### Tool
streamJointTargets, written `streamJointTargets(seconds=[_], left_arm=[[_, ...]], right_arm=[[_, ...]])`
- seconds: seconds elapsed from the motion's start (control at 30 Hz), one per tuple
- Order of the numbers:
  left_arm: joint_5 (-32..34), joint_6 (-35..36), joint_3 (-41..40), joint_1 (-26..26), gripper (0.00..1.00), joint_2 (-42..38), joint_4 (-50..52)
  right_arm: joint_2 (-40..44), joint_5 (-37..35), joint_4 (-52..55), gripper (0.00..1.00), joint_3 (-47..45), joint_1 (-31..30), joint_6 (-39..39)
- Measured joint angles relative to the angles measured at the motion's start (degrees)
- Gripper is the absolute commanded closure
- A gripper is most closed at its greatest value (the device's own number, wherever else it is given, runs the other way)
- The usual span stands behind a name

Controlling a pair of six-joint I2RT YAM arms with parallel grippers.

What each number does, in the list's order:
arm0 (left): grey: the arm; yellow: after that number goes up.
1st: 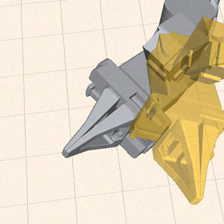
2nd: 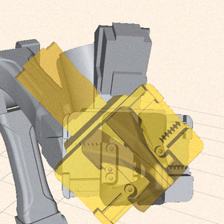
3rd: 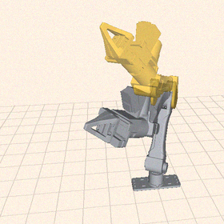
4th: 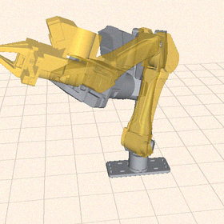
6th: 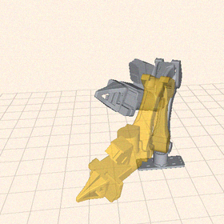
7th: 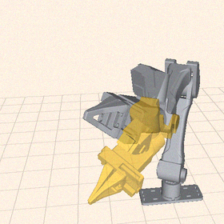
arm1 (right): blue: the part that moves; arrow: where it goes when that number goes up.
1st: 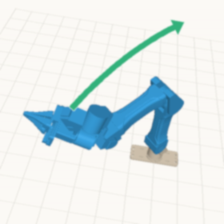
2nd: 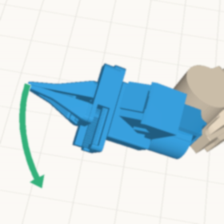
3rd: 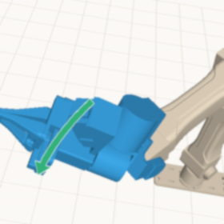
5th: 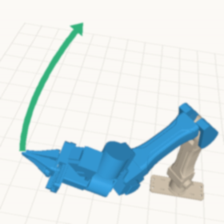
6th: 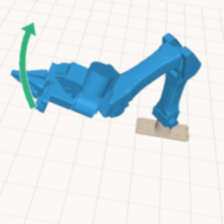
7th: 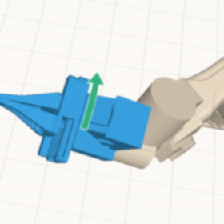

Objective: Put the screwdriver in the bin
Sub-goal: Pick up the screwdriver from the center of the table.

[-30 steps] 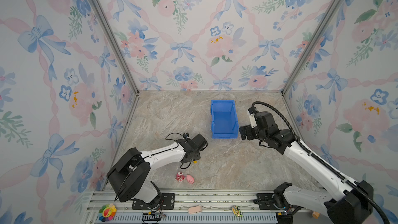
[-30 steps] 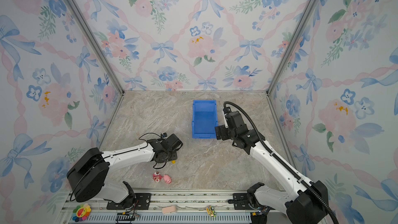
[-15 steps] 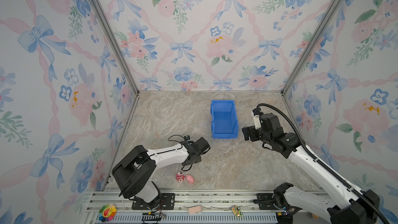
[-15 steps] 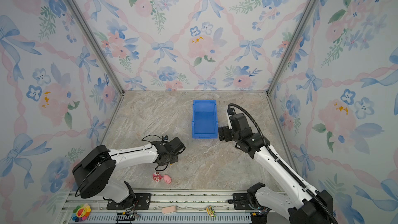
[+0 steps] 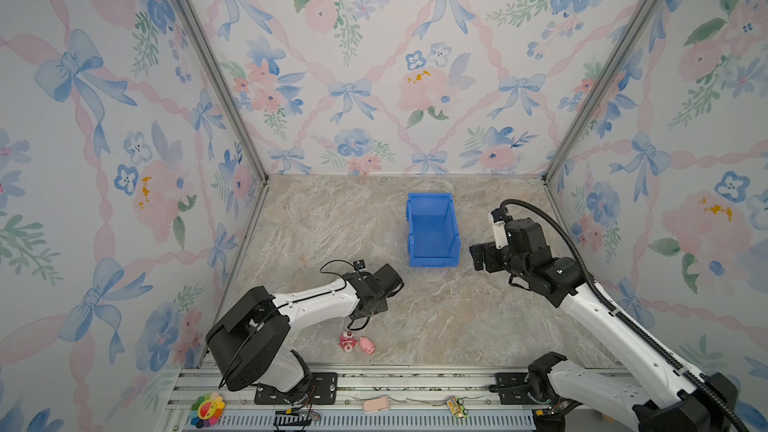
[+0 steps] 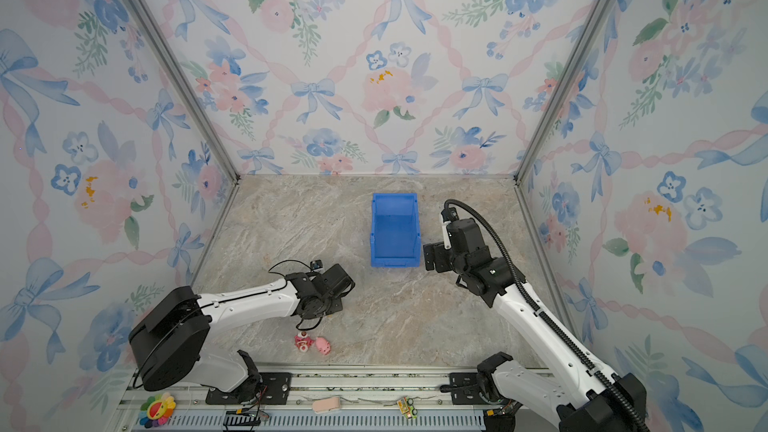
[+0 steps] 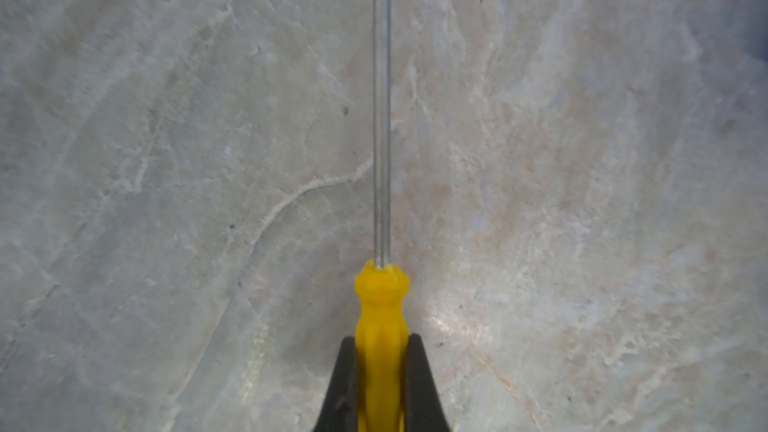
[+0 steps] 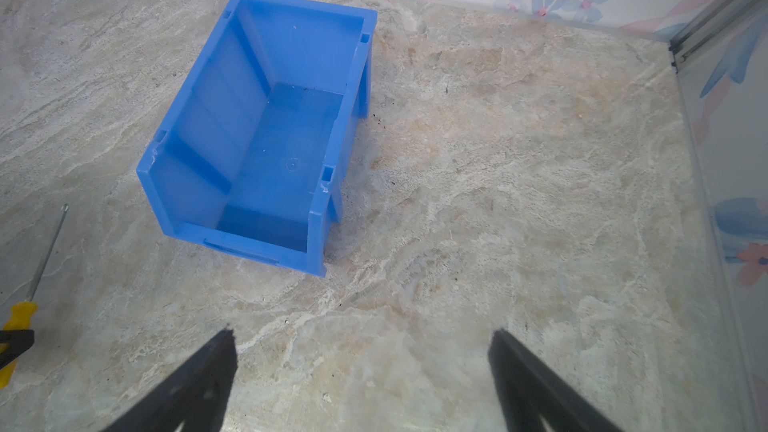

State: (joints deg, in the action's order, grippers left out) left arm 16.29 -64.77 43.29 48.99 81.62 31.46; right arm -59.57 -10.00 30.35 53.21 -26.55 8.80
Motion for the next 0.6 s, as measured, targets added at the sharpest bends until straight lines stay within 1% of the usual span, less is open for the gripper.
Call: streamJointTargets(seconds=[0.13, 0.27, 0.4, 0.6], left_arm=[[0.8, 0.7, 0.0, -0.3, 1.00, -4.1, 0.0], [1.7, 2.7, 2.0, -0.4, 1.00, -4.9, 0.5], [3.2, 5.0, 7.0, 0.1, 1.00, -5.2, 0.8], [3.2, 11.2, 15.8, 0.4, 1.00, -4.7, -1.0]], right_arm=[[1.4, 0.6, 0.3, 0.03, 0.0, 0.0, 0.4], [2.8, 1.5, 0.3, 0.03, -0.3, 0.3, 1.2], [3.9, 3.9, 0.8, 0.03, -1.8, 1.7, 2.9], [6.2, 5.4, 1.7, 0.03, -4.3, 3.8, 5.5]])
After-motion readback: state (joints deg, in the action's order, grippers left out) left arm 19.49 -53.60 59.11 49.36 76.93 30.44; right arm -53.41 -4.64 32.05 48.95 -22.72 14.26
